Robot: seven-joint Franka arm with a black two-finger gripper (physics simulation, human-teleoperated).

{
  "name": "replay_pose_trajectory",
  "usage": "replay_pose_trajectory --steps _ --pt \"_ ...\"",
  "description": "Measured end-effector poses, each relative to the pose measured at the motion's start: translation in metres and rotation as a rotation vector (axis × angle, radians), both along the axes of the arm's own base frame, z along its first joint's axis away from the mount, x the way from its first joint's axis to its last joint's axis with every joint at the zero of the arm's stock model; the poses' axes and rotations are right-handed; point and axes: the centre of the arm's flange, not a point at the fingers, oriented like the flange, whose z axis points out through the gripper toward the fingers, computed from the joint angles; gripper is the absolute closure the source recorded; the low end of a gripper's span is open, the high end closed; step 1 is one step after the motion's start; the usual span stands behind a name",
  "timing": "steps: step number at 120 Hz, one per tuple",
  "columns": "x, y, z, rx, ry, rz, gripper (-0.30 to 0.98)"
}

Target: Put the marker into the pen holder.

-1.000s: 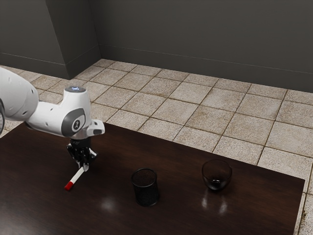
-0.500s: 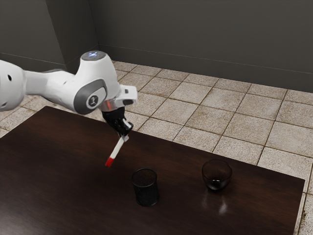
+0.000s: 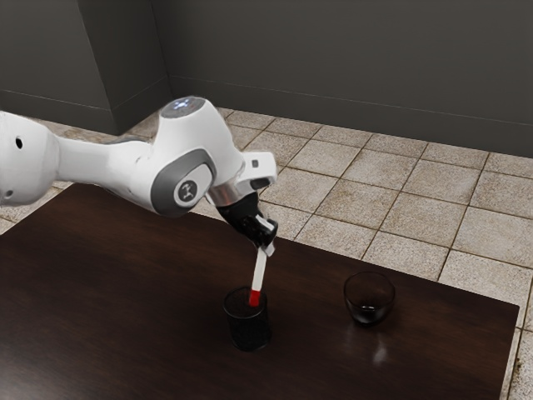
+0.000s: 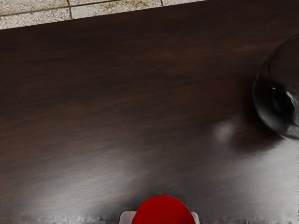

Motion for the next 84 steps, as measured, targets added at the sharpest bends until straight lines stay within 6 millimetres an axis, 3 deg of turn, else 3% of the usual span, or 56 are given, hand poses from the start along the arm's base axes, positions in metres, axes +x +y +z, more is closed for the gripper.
replay_pose_trajectory --steps 16,31,58,84 --pt "0.005 0.02 -0.008 -0.01 0.009 0.06 0.78" --pt "0.004 0.046 -0.028 -0.009 0.034 0.12 0.77" --pt "0.001 0.032 -0.032 -0.022 0.032 0.11 0.7" --pt "-0.001 0.029 -0.024 -0.024 0.025 0.079 0.29"
